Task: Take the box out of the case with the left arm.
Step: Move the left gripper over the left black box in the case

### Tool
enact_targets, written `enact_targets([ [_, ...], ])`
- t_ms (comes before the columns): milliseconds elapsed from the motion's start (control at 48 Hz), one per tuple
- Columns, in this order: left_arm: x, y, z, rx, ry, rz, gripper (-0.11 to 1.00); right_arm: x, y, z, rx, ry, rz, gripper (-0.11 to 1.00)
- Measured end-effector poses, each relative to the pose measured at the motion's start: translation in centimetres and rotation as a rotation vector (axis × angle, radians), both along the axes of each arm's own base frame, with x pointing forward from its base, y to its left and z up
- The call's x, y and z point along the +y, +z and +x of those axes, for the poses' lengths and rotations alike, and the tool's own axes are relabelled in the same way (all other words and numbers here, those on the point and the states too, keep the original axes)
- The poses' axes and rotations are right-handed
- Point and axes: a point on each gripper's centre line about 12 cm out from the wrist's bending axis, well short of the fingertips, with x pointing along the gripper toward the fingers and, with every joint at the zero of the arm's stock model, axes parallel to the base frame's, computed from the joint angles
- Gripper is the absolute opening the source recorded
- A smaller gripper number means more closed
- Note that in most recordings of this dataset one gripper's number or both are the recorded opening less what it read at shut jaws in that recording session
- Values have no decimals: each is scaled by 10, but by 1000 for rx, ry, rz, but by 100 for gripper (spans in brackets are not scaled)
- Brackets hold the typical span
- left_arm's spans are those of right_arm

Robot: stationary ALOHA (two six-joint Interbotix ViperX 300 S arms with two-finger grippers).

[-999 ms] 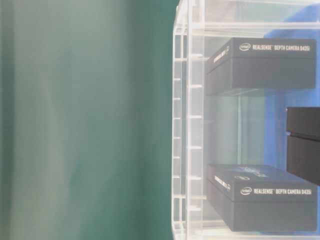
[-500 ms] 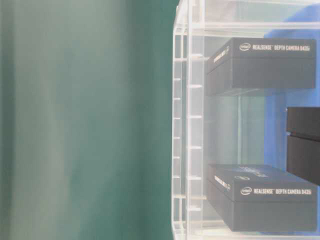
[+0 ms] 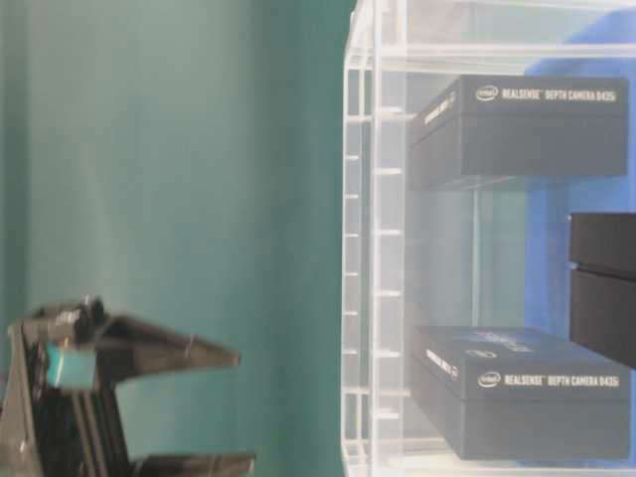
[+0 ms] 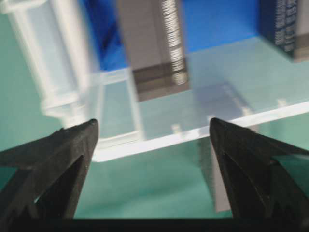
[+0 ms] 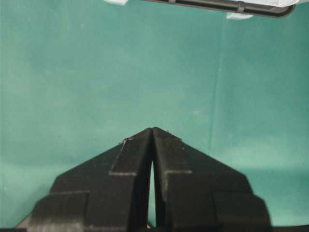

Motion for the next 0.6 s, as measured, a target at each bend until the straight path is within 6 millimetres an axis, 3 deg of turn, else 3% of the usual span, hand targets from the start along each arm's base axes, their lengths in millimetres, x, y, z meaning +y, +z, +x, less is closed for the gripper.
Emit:
enact_targets([
  [604,-2,-12,16,42,33,-13,92,0,-1,-3,23,-3,0,3],
])
